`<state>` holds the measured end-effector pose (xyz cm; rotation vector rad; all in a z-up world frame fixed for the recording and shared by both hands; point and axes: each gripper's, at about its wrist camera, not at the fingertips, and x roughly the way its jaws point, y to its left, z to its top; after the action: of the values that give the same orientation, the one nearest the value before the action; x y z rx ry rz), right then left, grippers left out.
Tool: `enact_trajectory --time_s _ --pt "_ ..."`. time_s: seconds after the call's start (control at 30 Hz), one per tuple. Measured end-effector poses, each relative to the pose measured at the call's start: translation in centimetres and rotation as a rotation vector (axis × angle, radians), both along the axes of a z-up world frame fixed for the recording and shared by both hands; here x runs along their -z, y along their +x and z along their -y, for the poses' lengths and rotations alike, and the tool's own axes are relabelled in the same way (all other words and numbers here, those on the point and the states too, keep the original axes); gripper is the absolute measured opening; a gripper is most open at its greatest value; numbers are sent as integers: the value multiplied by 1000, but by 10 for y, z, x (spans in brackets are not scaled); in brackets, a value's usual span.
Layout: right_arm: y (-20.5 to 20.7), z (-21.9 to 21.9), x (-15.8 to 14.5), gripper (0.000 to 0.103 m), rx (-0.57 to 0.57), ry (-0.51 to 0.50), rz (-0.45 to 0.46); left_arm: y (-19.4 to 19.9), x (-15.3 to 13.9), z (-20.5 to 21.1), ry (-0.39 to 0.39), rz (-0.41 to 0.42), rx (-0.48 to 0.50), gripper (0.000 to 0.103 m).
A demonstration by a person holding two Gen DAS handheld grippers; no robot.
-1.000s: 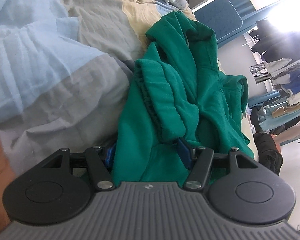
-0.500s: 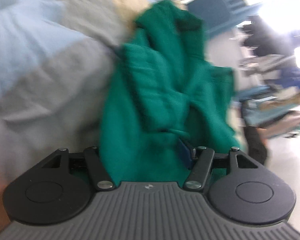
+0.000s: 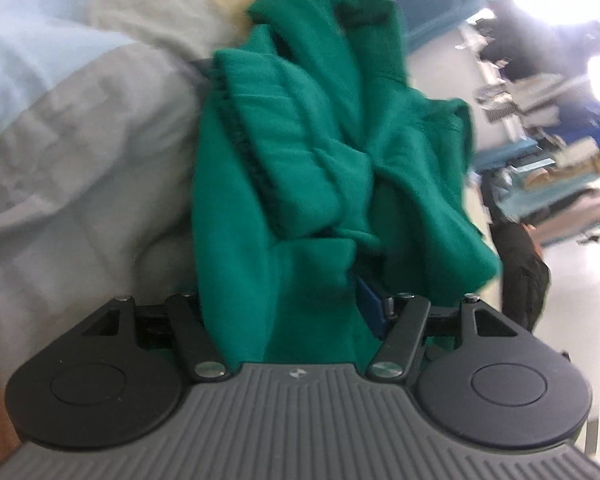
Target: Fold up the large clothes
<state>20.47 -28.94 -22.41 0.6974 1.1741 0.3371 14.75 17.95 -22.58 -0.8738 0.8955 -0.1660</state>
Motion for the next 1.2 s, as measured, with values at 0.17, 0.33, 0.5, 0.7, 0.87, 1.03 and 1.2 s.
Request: enact_trajectory --time_s 0.17,0.33,0.5,0.7,0.87,1.03,1.2 --pt "-10 3 -21 29 2 156 127 -5 -8 5 11 39 19 46" --pt "-19 16 -43 26 0 281 237 -15 -20 -5 -25 83 -32 15" --pt "-30 28 -68 25 0 458 344 -32 -45 -24 -169 190 -86 13" --pt "-51 33 -91 25 5 616 438 -61 -75 -48 -294 280 -102 13" --pt "-76 43 -114 25 -2 653 468 -92 -106 -57 -318 317 -68 13" --pt "-111 70 -132 25 29 672 490 -144 -124 -57 -349 357 -43 13" --pt "-121 74 -131 25 75 663 479 -192 -128 -53 -388 394 -69 13"
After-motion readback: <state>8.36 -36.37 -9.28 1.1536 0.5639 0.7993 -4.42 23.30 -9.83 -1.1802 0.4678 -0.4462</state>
